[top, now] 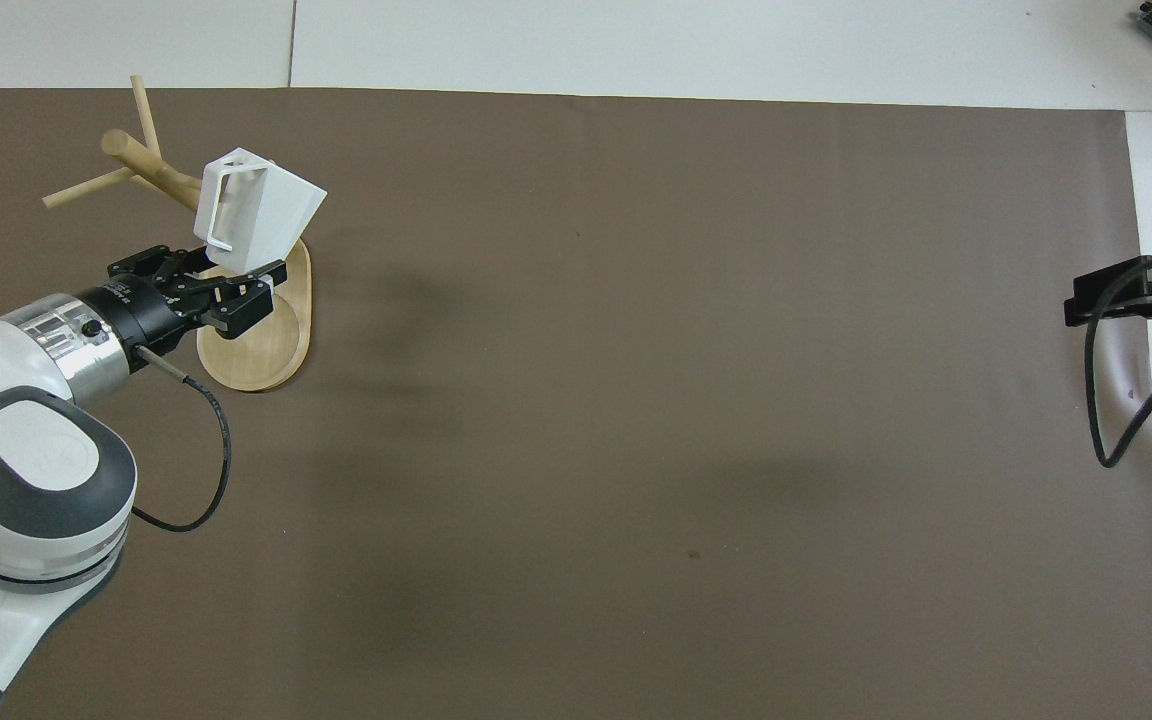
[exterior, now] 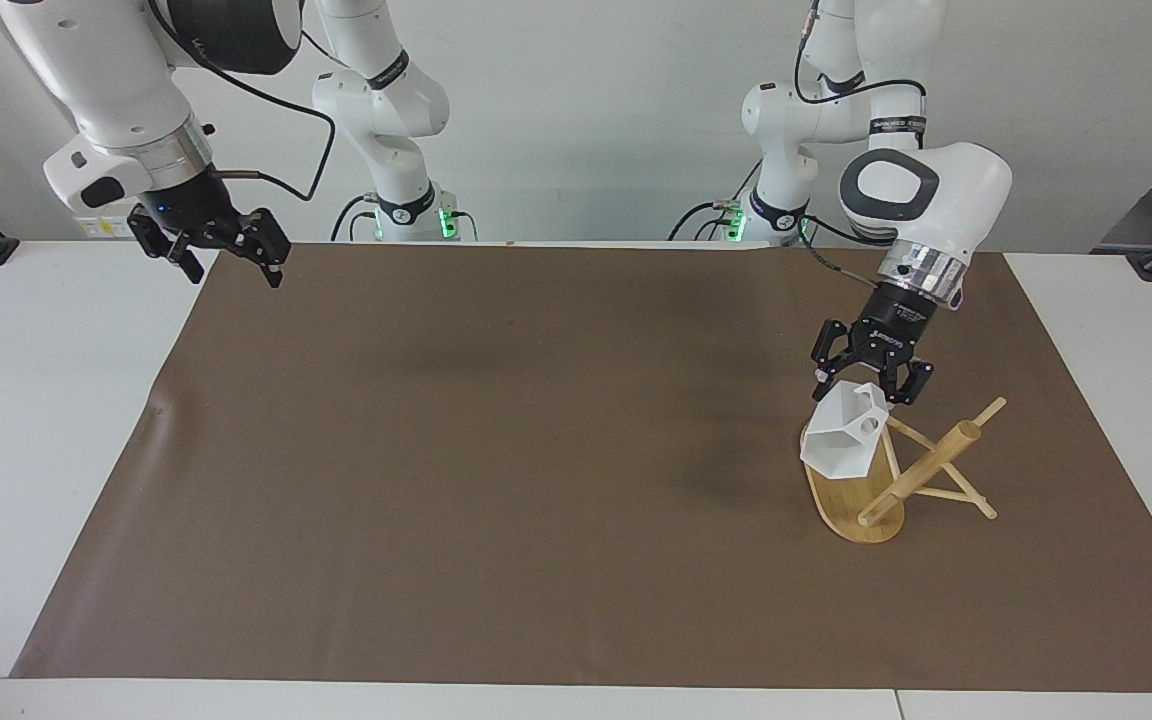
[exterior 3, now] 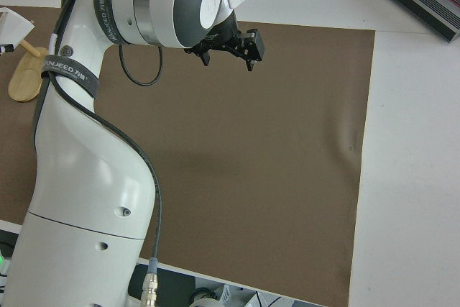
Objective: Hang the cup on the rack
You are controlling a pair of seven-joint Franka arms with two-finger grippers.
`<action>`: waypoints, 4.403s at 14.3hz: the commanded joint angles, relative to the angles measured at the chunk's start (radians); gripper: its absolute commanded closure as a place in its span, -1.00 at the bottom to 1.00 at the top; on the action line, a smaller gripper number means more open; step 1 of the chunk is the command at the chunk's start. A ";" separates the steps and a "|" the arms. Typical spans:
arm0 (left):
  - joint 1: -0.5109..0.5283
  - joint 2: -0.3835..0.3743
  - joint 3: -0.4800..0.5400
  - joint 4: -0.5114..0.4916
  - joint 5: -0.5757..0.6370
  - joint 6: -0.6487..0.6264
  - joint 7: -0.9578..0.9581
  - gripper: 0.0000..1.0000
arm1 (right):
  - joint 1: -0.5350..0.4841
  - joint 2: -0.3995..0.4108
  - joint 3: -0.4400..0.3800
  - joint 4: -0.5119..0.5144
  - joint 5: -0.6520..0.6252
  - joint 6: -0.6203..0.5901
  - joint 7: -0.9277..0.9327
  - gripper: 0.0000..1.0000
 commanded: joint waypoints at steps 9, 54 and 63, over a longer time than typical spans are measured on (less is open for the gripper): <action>0.031 -0.005 0.000 -0.012 0.005 0.015 -0.023 1.00 | 0.001 -0.010 -0.001 -0.009 -0.004 0.009 0.024 -1.00; 0.261 -0.066 0.003 0.368 0.839 -0.804 0.905 -1.00 | 0.003 -0.012 0.000 -0.011 -0.003 0.001 0.021 -1.00; 0.201 -0.069 -0.026 0.405 1.066 -0.960 1.817 -1.00 | 0.003 -0.012 0.000 -0.011 -0.003 0.001 0.021 -1.00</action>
